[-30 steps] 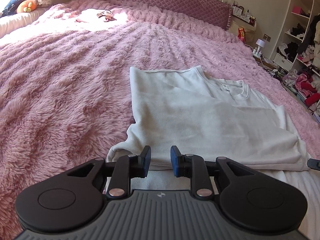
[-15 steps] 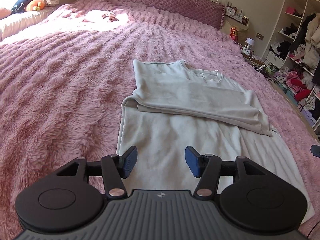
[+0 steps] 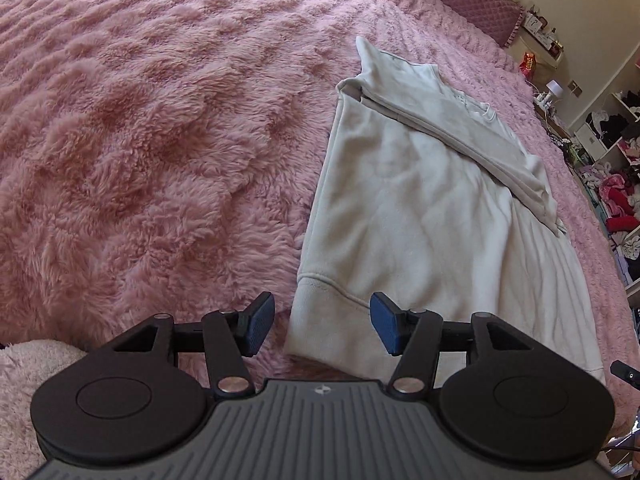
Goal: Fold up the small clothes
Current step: 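Open the left gripper and release the folded side onto the sweatshirt, then grasp the sweatshirt hem with both grippers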
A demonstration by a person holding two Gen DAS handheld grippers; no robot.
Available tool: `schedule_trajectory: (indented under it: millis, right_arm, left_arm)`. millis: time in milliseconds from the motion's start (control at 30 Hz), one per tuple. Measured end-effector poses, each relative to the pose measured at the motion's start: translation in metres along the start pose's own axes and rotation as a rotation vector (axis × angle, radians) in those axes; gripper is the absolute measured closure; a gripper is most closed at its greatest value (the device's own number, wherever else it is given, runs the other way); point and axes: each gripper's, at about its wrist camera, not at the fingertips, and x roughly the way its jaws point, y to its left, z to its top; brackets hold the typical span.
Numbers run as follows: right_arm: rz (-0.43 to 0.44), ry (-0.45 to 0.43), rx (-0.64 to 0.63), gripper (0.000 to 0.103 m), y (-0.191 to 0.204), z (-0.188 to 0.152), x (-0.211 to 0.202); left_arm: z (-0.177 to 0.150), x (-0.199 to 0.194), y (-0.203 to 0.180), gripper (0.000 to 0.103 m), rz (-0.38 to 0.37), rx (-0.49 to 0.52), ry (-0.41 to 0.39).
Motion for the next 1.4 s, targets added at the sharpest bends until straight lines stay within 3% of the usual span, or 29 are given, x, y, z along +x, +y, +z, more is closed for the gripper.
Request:
schedule_trajectory:
  millis: [200, 433, 567, 667, 700, 900, 1000, 1033, 1067, 1267, 1400]
  right_arm:
    - [0.024, 0.054, 0.073, 0.035, -0.012, -0.008, 0.01]
    - [0.067, 0.106, 0.122, 0.035, -0.01, -0.009, 0.028]
    - [0.084, 0.112, 0.143, 0.034, -0.007, -0.008, 0.033]
    - [0.088, 0.114, 0.164, 0.033, -0.007, -0.008, 0.036]
    - [0.094, 0.112, 0.171, 0.033, -0.007, -0.007, 0.036]
    - [0.123, 0.115, 0.215, 0.035, -0.014, -0.008, 0.037]
    - [0.121, 0.102, 0.235, 0.061, -0.017, -0.008, 0.033]
    - [0.123, 0.102, 0.24, 0.084, -0.019, -0.008, 0.032]
    - [0.122, 0.101, 0.241, 0.095, -0.019, -0.008, 0.03]
    - [0.16, 0.08, 0.284, 0.096, -0.023, -0.006, 0.021]
    - [0.256, 0.067, 0.382, 0.098, -0.03, 0.005, 0.014]
  left_arm:
    - [0.0, 0.008, 0.015, 0.039, -0.071, -0.093, 0.034]
    - [0.003, 0.02, 0.02, 0.04, -0.057, -0.124, 0.06]
    - [0.003, 0.025, 0.021, 0.04, -0.103, -0.151, 0.076]
    - [0.004, 0.028, 0.019, 0.063, -0.186, -0.16, 0.097]
    - [0.004, 0.028, 0.016, 0.075, -0.176, -0.151, 0.09]
    - [0.004, 0.033, 0.013, 0.084, -0.172, -0.141, 0.097]
    - [0.004, 0.031, 0.013, 0.087, -0.182, -0.146, 0.091]
    - [0.004, 0.03, 0.012, 0.087, -0.181, -0.14, 0.089]
    - [0.004, 0.028, 0.011, 0.087, -0.179, -0.137, 0.086]
    - [0.008, 0.019, 0.003, 0.091, -0.218, -0.122, 0.063]
    - [0.017, 0.009, 0.0, 0.091, -0.269, -0.128, 0.044]
